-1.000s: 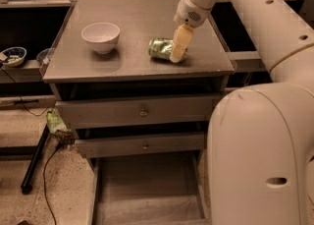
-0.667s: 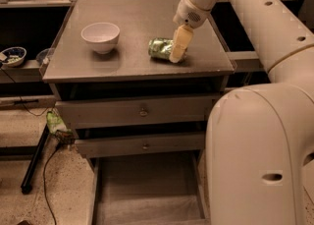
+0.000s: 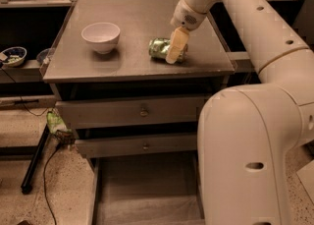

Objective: Place green can into bottom drawer

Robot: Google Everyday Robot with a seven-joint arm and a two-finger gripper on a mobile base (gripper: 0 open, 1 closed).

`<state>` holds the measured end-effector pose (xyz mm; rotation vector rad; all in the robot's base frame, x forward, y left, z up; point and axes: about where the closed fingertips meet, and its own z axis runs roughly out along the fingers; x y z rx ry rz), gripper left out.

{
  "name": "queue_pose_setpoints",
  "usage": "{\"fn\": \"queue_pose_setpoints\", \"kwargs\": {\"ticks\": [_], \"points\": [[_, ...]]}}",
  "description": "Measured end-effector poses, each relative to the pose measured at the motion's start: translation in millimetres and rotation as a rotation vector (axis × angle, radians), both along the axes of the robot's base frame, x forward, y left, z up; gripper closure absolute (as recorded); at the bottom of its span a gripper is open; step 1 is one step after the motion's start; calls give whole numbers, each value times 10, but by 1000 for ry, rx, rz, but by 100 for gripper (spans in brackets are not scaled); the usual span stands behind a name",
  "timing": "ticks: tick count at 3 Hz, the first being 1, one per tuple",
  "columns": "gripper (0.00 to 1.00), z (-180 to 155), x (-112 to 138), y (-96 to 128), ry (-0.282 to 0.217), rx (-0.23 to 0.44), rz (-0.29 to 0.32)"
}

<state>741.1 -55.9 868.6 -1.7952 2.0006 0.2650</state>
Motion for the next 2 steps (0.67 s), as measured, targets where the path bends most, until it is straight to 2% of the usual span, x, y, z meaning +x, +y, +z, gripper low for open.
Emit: {"fn": "queue_pose_setpoints", "kwargs": {"ticks": [2], "points": [[0, -107, 65, 122, 24, 30, 14]]}}
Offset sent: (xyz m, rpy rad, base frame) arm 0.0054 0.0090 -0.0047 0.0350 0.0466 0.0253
